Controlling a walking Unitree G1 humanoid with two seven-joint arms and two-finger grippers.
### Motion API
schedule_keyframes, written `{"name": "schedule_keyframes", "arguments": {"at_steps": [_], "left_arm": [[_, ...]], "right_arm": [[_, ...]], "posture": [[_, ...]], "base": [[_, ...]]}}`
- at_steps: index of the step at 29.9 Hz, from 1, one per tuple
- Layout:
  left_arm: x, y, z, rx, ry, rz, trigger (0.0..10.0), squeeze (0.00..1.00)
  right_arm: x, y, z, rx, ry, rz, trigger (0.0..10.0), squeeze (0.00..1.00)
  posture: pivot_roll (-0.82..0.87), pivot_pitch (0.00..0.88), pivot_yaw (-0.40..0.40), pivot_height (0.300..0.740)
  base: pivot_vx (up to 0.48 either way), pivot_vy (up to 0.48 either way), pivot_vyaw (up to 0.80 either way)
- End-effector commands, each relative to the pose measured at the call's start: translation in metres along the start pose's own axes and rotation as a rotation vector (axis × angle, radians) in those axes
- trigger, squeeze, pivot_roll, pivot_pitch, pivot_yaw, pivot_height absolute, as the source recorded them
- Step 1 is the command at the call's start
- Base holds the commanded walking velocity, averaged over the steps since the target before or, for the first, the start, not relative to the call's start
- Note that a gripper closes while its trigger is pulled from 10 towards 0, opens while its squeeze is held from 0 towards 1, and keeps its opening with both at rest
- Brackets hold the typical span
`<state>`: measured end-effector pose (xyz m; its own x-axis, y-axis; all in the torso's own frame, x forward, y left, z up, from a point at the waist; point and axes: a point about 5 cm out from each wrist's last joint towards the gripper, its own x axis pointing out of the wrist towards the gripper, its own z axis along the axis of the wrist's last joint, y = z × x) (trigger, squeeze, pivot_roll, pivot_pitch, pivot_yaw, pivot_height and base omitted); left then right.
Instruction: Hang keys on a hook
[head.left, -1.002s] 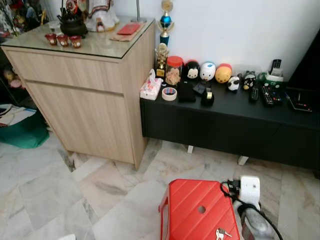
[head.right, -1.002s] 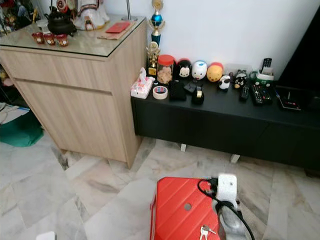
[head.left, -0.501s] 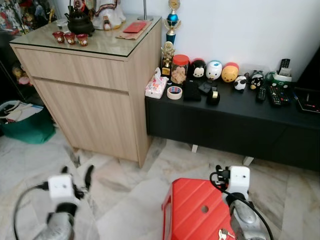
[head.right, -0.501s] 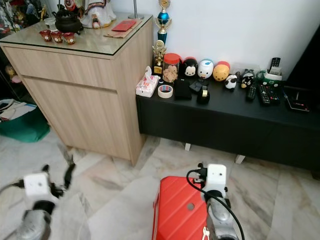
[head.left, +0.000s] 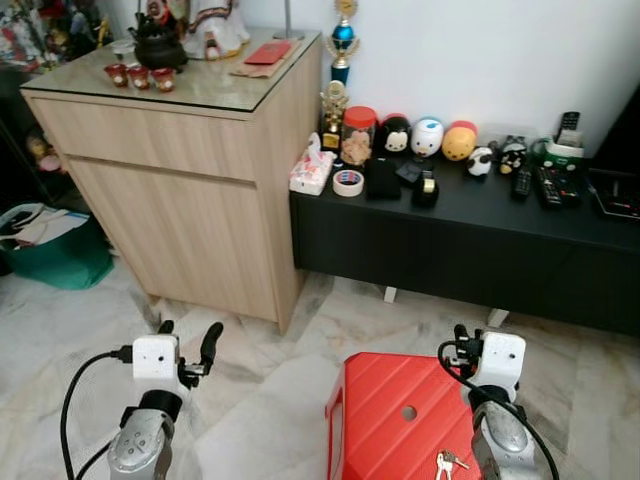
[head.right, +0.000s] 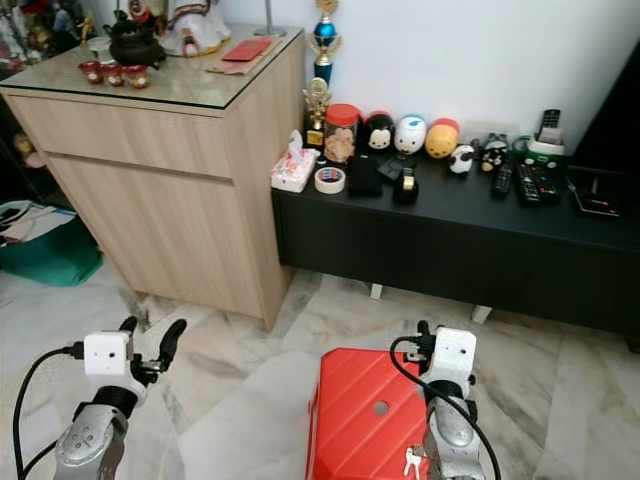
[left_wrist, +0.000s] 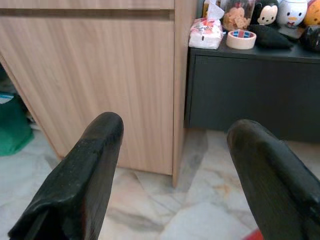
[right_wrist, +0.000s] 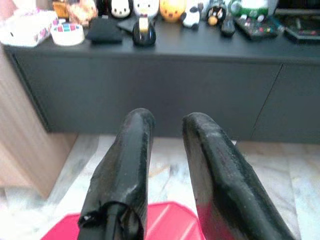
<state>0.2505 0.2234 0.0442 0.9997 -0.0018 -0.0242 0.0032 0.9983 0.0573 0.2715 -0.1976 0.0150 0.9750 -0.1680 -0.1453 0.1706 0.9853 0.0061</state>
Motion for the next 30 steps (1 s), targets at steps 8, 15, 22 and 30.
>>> {"name": "schedule_keyframes", "arguments": {"at_steps": [8,15,22,30], "left_arm": [[-0.001,0.0,0.004,-0.005,-0.002,0.013,10.0,0.0],[-0.011,0.006,0.005,-0.013,-0.009,0.063,10.0,0.0],[-0.022,0.009,0.011,-0.017,-0.018,0.098,10.0,0.0],[-0.026,0.012,0.019,-0.014,-0.024,0.106,10.0,0.0]], "right_arm": [[0.003,-0.013,0.009,-0.009,-0.037,-0.035,10.0,0.0],[0.005,-0.022,0.019,-0.021,-0.074,-0.054,10.0,0.0],[0.006,-0.032,0.028,-0.052,-0.098,-0.039,10.0,0.0],[0.008,-0.042,0.037,-0.089,-0.12,-0.049,10.0,0.0]], "posture": [[0.03,0.0,0.001,0.74],[0.04,0.0,-0.015,0.74],[0.03,0.0,-0.041,0.74],[0.03,0.049,-0.029,0.74]], "base": [[0.0,0.0,0.0],[0.0,0.0,0.0],[0.0,0.0,0.0],[0.0,0.0,0.0]]}}
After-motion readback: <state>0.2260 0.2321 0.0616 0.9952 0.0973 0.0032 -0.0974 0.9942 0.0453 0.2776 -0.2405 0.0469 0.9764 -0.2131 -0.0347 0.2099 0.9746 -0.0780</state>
